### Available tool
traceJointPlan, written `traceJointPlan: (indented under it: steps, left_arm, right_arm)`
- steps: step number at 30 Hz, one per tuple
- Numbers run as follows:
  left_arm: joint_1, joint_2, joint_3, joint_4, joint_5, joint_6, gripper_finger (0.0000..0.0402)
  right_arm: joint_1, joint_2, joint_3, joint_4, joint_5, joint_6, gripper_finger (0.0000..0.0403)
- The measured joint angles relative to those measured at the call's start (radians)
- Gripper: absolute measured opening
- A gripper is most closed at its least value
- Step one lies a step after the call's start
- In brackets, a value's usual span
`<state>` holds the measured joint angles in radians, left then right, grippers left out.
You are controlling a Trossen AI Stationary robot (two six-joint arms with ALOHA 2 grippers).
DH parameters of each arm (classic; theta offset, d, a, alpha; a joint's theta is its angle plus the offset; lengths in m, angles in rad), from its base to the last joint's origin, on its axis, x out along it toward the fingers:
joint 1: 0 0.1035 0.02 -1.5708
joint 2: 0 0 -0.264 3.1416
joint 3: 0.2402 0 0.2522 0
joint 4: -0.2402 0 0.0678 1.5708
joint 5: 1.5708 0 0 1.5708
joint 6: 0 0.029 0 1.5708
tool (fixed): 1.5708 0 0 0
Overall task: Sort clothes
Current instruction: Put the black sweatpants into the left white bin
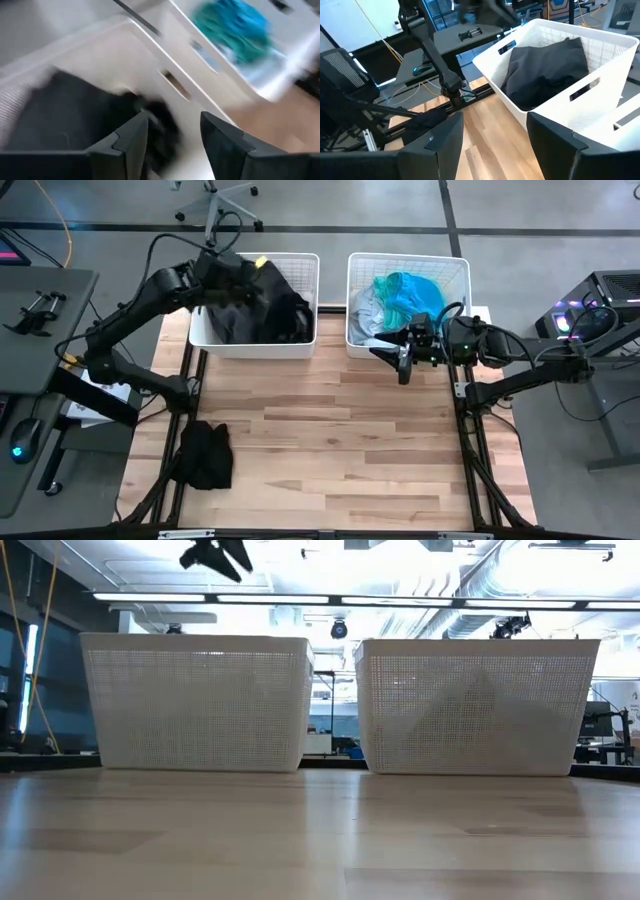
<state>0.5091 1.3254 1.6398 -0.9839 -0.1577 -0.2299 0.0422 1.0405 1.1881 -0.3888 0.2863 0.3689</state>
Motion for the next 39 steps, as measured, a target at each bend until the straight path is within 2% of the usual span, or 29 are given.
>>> traceJointPlan:
  steps: [4,6,8,11,13,17,21,23,25,27,30,34,39]
  left_arm:
    - [-0.119,-0.017,0.04,-0.166,0.093,-0.069,0.017]
    - [-0.229,-0.022,0.039,-0.251,0.093,-0.133,0.0165]
    - [-0.372,-0.022,0.024,-0.31,0.04,-0.248,0.0157]
    - [-0.609,-0.016,-0.028,-0.347,-0.097,-0.461,0.0143]
    - [-0.735,-0.011,-0.078,-0.355,-0.136,-0.613,0.0134]
    - [-0.942,0.004,-0.205,-0.358,-0.11,-0.951,0.0123]
    - [-1.101,0.03,-0.358,-0.356,-0.092,-1.325,0.012]
    - [-1.156,0.044,-0.43,-0.357,-0.037,-1.529,0.012]
    - [-1.197,0.058,-0.502,-0.358,0.062,-1.723,0.0121]
    - [-1.228,0.07,-0.561,-0.353,0.177,-1.835,0.0128]
    - [-1.268,0.084,-0.634,-0.346,0.295,-1.923,0.0147]
    - [-1.286,0.084,-0.727,-0.275,0.301,-1.983,0.018]
    - [-1.286,0.084,-0.877,-0.132,0.322,-1.968,0.0207]
  right_arm:
    - [-0.003,0.0,0.0,-0.002,0.01,-0.03,0.0209]
    - [-0.003,0.0,0.0,-0.004,0.029,-0.044,0.0209]
    - [-0.003,0.0,0.0,-0.004,0.049,-0.06,0.0209]
    - [-0.003,0.0,0.0,-0.004,0.072,-0.063,0.0209]
    - [-0.003,0.0,0.0,-0.003,0.089,-0.067,0.0209]
    - [-0.003,0.0,0.0,-0.002,0.095,-0.104,0.0209]
    - [-0.003,0.0,0.0,0.003,0.095,-0.126,0.0209]
    - [-0.003,0.0,0.0,0.003,0.095,-0.127,0.0209]
    - [-0.003,0.0,0.0,0.003,0.095,-0.132,0.0209]
    - [-0.003,0.0,0.0,0.003,0.095,-0.144,0.0209]
    - [-0.003,0.0,0.0,0.003,0.095,-0.15,0.0209]
    - [-0.003,0.0,0.0,0.003,0.095,-0.153,0.0209]
    - [-0.003,0.0,0.0,0.003,0.094,-0.15,0.0209]
